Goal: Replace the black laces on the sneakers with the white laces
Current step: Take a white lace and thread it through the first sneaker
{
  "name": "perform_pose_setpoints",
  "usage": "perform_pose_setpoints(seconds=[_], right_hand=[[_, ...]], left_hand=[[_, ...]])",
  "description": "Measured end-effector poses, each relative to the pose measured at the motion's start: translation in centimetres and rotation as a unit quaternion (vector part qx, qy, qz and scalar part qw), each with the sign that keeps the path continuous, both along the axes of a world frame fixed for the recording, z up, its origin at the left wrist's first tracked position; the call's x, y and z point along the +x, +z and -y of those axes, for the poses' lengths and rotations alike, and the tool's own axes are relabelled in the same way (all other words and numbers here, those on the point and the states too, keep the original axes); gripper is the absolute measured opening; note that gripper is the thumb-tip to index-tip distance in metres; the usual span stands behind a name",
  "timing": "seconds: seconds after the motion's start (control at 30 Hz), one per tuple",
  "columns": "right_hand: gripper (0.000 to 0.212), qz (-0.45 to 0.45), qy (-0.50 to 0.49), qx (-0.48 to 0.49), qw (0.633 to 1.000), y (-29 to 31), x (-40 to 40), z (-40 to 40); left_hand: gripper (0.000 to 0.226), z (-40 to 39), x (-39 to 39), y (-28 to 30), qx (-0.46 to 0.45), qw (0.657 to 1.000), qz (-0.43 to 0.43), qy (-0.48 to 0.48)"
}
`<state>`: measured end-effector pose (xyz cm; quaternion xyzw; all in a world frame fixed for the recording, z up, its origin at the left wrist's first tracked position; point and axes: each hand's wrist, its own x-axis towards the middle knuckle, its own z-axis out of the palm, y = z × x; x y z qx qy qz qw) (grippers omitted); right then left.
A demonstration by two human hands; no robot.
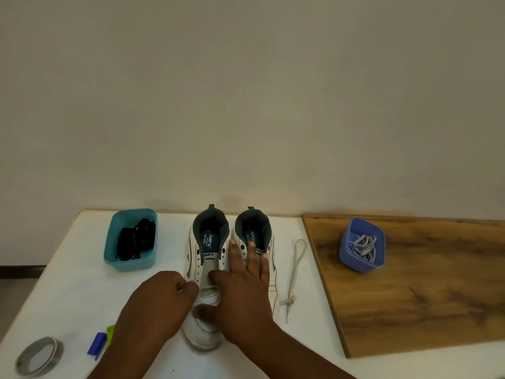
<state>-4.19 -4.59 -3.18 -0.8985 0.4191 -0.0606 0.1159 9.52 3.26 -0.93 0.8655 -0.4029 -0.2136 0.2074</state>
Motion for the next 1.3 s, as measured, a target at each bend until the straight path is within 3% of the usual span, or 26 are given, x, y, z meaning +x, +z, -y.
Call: perform_pose_setpoints(seconds=[0.1,0.43,0.63,0.77,0.9,0.97,1.1,1.3], right_hand=[[0.066,-0.004,-0.002,0.016,1.0,0.4,-0.1,0.1],[0.06,0.009,0.0,0.033,0.999,0.5,-0.5,0.0],[0.059,0.017,-0.004,0.023,1.0,0.6,-0.6,0.3],[0.055,0.022,0.009,0.007,1.0,0.2,-0.8,0.0],[0.054,0.024,0.006,-0.019,1.0,0.0,-0.6,-0.3],[0.053,0.033,-0.001,-0.035,0.999,-0.2,-0.6,-0.3],[0.062,0.02,0.008,-0.006,1.0,0.3,-0.7,-0.2],[0.062,0.032,0.006,0.006,0.999,0.7,-0.6,-0.6]], left_hand=[[0.048,-0.2,1.0,0.9,-0.013,0.999,0.007,0.031],[0.039,-1.9,2.1,3.1,-0.125,0.975,0.094,0.155],[0.038,-2.0,0.9,4.8,-0.294,0.931,0.136,0.169],[0.02,-1.5,1.3,1.2,-0.138,0.985,0.065,0.076],[0.019,-1.2,0.2,-1.5,-0.037,0.997,-0.043,-0.044],[0.019,-0.9,-0.1,-1.5,-0.027,0.996,-0.06,-0.054],[0.017,-0.7,-0.1,-1.0,-0.012,0.998,-0.003,-0.065],[0.02,-0.4,-0.3,-0.6,-0.01,0.995,-0.075,-0.057]])
